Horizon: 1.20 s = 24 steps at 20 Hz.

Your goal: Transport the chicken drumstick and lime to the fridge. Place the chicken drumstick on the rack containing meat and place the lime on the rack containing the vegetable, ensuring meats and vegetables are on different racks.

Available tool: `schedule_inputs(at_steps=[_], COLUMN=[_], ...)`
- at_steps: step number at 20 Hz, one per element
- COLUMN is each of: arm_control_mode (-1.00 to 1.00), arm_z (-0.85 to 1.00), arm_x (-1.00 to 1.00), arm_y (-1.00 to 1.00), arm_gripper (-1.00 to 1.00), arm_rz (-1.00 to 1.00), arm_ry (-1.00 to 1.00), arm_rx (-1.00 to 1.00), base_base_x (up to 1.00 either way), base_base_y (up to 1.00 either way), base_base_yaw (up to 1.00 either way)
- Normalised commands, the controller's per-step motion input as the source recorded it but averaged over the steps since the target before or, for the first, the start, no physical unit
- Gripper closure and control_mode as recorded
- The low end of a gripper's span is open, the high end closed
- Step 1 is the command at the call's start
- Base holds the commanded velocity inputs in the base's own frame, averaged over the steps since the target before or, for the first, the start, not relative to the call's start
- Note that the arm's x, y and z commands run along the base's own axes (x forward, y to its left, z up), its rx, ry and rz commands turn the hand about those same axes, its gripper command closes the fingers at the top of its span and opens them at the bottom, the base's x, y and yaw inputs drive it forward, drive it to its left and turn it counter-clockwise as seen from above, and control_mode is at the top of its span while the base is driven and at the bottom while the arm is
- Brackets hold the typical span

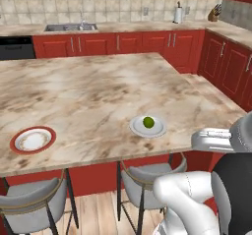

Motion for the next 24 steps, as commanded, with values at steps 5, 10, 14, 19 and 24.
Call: schedule_inputs(at_steps=[5,10,14,19,24], arm_control_mode=[1.00,1.00,1.00,1.00,1.00], arm_z=[0.00,0.00,0.00,0.00,0.00], arm_x=[0.00,0.00,0.00,0.00,0.00], arm_y=[0.00,0.00,0.00,0.00,0.00], arm_gripper=[-1.00,-1.00,-1.00,-1.00,-1.00], arm_rz=[0.00,0.00,0.00,0.00,0.00], arm_ry=[0.00,0.00,0.00,0.00,0.00], arm_rx=[0.00,0.00,0.00,0.00,0.00], base_base_x=[0.35,0.99,1.00,1.00,1.00], base_base_y=[-0.50,-0.15,-0.19,-0.22,-0.24], base_base_yaw=[0.36,0.14,0.10,0.19,0.22])
